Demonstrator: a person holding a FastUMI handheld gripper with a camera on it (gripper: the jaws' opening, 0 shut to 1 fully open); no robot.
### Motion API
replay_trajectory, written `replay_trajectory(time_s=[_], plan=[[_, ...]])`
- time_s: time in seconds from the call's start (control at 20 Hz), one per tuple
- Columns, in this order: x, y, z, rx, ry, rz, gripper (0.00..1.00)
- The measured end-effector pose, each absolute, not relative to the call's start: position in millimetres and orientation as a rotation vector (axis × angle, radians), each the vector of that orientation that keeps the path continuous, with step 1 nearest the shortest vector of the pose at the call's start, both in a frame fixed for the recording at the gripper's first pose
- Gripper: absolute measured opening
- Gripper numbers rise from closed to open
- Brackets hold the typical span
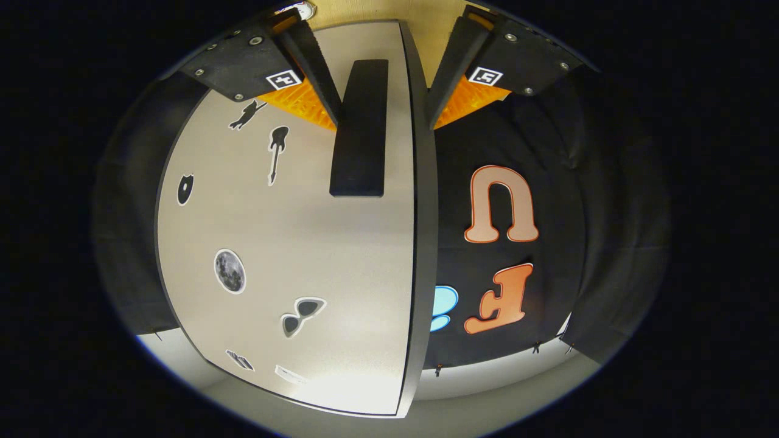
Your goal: Open the shoe cabinet door, grab the shoes and put them into the shoe cabinet, then close the shoe cabinet door.
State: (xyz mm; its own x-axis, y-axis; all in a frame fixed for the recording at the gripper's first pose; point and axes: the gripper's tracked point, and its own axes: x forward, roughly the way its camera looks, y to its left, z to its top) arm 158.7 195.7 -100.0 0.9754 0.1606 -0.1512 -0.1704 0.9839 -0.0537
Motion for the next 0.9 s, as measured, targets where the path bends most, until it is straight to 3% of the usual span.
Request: replay_trajectory(time_s=[0.2,0.25,0.55,0.9], plan=[[161.6,181.9,-100.5,-0.091,0.137,0.138,0.53],[159.9,181.3,-100.3,-0.067,0.143,0.15,0.39],[150.8,179.9,-99.1,-0.064,0.144,0.174,0.28],[118.1,169.0,-97.3,-0.046,0.161,0.255,0.28]])
